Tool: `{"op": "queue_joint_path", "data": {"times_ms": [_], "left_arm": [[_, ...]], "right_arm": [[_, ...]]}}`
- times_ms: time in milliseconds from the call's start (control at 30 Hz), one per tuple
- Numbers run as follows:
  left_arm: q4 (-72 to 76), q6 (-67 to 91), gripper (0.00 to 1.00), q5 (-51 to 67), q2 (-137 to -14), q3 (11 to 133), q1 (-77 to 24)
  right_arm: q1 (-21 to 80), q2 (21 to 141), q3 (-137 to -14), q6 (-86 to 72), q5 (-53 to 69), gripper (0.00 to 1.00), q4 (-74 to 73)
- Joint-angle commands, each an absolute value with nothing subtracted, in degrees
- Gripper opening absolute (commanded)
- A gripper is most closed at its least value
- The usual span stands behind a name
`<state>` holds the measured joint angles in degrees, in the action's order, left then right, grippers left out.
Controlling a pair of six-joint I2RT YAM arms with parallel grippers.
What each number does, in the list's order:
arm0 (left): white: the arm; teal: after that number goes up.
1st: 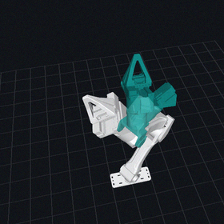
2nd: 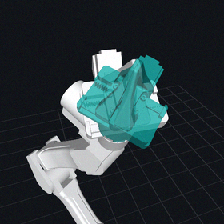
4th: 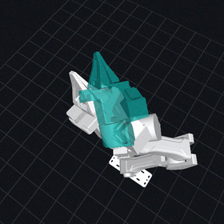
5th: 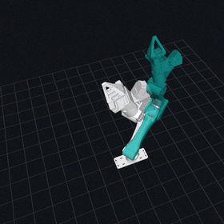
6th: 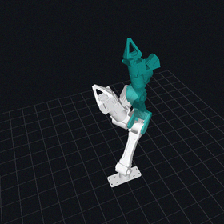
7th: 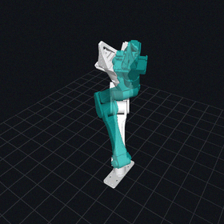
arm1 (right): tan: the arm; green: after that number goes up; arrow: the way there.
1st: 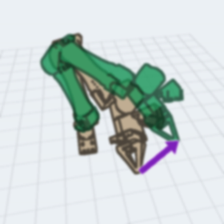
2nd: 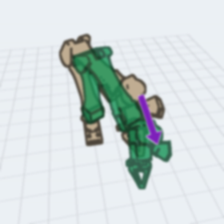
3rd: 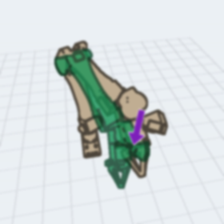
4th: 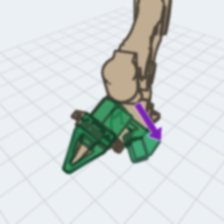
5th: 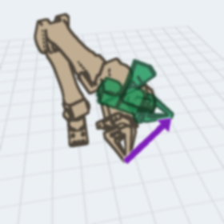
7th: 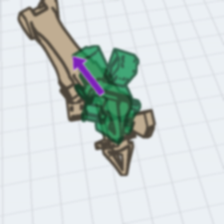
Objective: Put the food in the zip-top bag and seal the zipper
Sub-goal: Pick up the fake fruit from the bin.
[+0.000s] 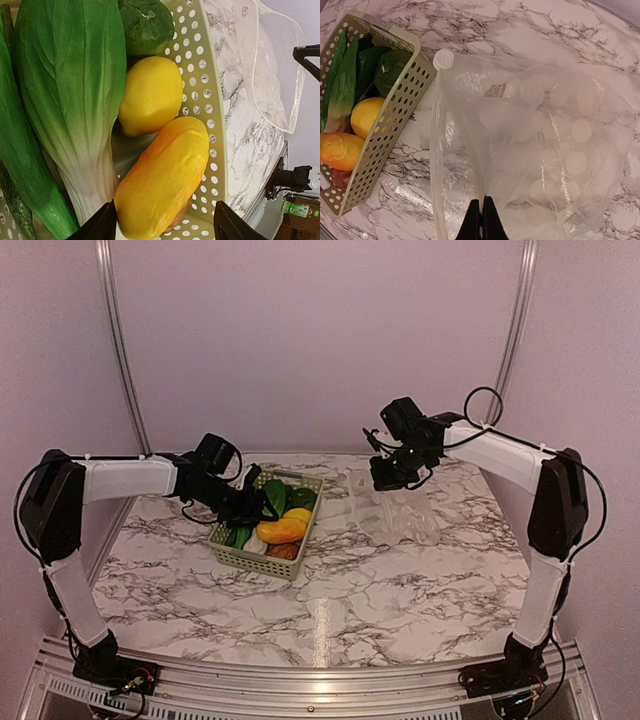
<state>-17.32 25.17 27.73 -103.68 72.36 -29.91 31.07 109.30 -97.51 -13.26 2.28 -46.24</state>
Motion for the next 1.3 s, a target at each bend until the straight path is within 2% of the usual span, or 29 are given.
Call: {"op": "queue_joint_path", "data": {"times_ms": [0, 400, 567, 800, 967, 1100, 1267], "left_arm": [[-18.31, 18.65, 0.68, 29.6, -104.52, 71.45, -30.43], [-19.66, 13.45, 0.66, 27.91, -109.08, 74.14, -34.19], [-19.51, 14.06, 0.51, 26.76, -109.49, 75.88, -34.72], [-19.72, 13.91, 0.29, 23.2, -103.46, 74.65, -34.63], [-19.73, 16.22, 0.27, 23.16, -98.22, 74.05, -34.72], [-17.87, 20.62, 0.26, 28.86, -94.5, 74.13, -35.74], [-15.54, 24.33, 0.25, 35.23, -95.11, 77.32, -41.93]], "right_arm": [[31.37, 107.82, -96.84, -13.35, 1.93, 0.0, -44.21], [31.46, 106.71, -93.69, -15.88, 3.72, 0.0, -41.7], [31.55, 106.03, -92.71, -16.0, 3.57, 0.0, -41.67], [32.15, 103.95, -90.83, -15.92, 1.91, 0.0, -42.06], [33.81, 103.19, -91.86, -15.13, 0.32, 0.0, -43.99], [36.52, 103.71, -94.5, -13.79, -4.34, 0.0, -46.0], [38.53, 106.2, -98.64, -13.5, -4.53, 0.0, -47.82]]}}
